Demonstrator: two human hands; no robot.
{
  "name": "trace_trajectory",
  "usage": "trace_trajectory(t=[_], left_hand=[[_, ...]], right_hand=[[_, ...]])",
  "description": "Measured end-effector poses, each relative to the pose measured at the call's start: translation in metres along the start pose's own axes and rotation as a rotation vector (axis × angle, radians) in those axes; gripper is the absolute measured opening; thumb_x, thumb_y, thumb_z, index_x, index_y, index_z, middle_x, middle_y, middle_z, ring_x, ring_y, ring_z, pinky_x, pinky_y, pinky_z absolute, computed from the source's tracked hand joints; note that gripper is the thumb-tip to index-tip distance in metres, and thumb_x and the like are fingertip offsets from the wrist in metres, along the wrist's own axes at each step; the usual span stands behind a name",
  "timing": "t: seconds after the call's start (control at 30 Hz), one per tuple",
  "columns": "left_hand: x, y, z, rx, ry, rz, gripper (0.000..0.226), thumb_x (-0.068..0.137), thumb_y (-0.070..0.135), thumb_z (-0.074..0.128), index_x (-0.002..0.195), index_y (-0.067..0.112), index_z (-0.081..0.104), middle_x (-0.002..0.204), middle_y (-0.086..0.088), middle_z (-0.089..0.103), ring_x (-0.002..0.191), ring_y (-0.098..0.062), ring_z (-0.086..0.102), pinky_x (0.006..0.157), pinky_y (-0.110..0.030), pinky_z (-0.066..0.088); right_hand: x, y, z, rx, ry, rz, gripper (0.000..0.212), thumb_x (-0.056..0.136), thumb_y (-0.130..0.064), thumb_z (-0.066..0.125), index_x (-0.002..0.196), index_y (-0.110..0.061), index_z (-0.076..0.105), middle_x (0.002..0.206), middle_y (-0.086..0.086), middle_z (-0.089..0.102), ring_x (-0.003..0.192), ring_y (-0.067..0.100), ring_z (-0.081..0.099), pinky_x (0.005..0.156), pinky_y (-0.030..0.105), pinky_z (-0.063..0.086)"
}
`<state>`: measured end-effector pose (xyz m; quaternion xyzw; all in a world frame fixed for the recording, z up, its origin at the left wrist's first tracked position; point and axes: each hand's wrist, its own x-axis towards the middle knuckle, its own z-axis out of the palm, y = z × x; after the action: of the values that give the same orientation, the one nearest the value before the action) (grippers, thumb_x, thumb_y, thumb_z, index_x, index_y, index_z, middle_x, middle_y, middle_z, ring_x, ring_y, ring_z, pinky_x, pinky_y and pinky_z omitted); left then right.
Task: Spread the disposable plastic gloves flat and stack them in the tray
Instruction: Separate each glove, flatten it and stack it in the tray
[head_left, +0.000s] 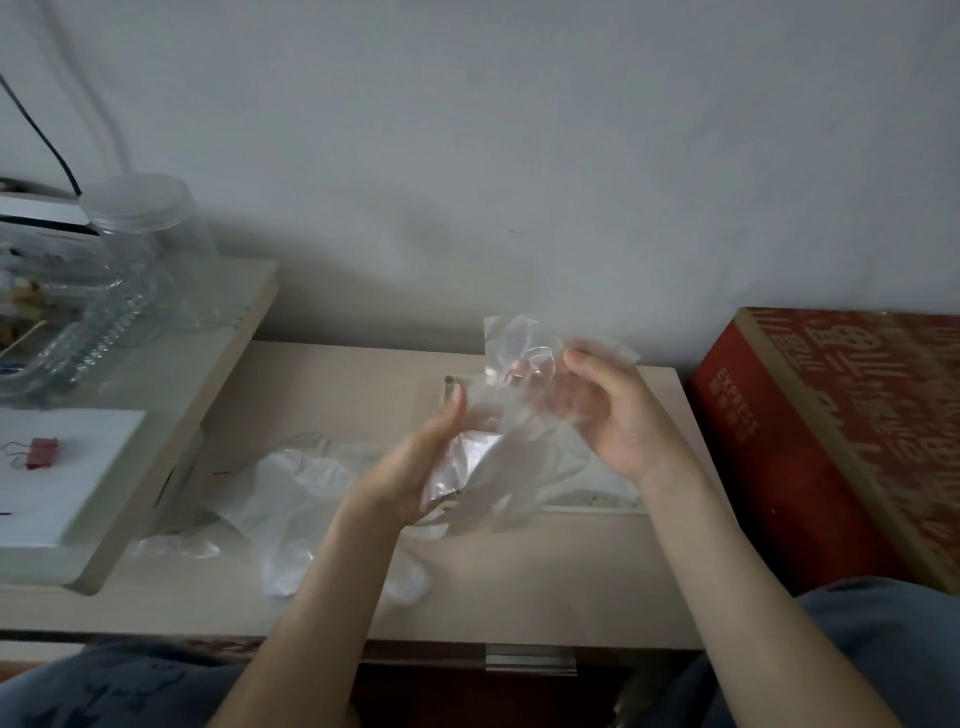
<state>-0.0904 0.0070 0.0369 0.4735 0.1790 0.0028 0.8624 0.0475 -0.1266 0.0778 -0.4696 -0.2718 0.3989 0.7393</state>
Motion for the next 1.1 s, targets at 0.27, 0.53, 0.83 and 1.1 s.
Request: trace_trajectory(t=[0.27, 0.53, 0.83, 1.1], left_hand=[[-0.002, -0.003, -0.009, 0.075, 0.041, 0.093, 0.015, 0.088, 0.026, 0.056, 0.081, 0.013, 0.058, 0.083, 0.002, 0.069, 0.08, -0.014, 0.065, 0.079, -0.026, 0.048], [-0.006, 0.005, -0.024, 0.468, 0.272, 0.092, 0.02, 0.097, 0.021, 0.052, 0.083, 0.011, 0.064, 0.084, 0.001, 0.072, 0.076, -0.01, 0.067, 0.071, -0.02, 0.053], [0.0, 0.007, -0.009, 0.768, 0.182, 0.031, 0.013, 0.091, 0.021, 0.062, 0.084, 0.014, 0.069, 0.074, 0.004, 0.071, 0.069, -0.005, 0.059, 0.081, -0.025, 0.049], [0.014, -0.008, 0.02, 0.605, 0.266, -0.042, 0.017, 0.093, 0.02, 0.059, 0.079, 0.01, 0.058, 0.069, -0.007, 0.07, 0.055, -0.012, 0.064, 0.052, -0.018, 0.05]], right_hand=[[-0.007, 0.014, -0.03, -0.052, 0.111, 0.051, 0.01, 0.082, -0.014, 0.059, 0.088, -0.008, 0.054, 0.094, 0.02, 0.071, 0.092, 0.032, 0.07, 0.076, 0.033, 0.057], [-0.021, 0.019, -0.062, -0.032, -0.127, 0.267, 0.065, 0.069, -0.062, 0.072, 0.101, -0.005, 0.068, 0.116, 0.027, 0.064, 0.107, 0.045, 0.061, 0.088, 0.048, 0.053], [-0.039, 0.016, -0.064, -0.308, -0.085, 0.505, 0.06, 0.065, -0.051, 0.082, 0.092, 0.002, 0.07, 0.11, 0.023, 0.066, 0.106, 0.044, 0.061, 0.079, 0.049, 0.057], [-0.038, 0.012, -0.064, -0.082, -0.054, 0.566, 0.104, 0.067, -0.082, 0.05, 0.12, 0.008, 0.06, 0.123, 0.024, 0.061, 0.113, 0.042, 0.057, 0.096, 0.059, 0.044]])
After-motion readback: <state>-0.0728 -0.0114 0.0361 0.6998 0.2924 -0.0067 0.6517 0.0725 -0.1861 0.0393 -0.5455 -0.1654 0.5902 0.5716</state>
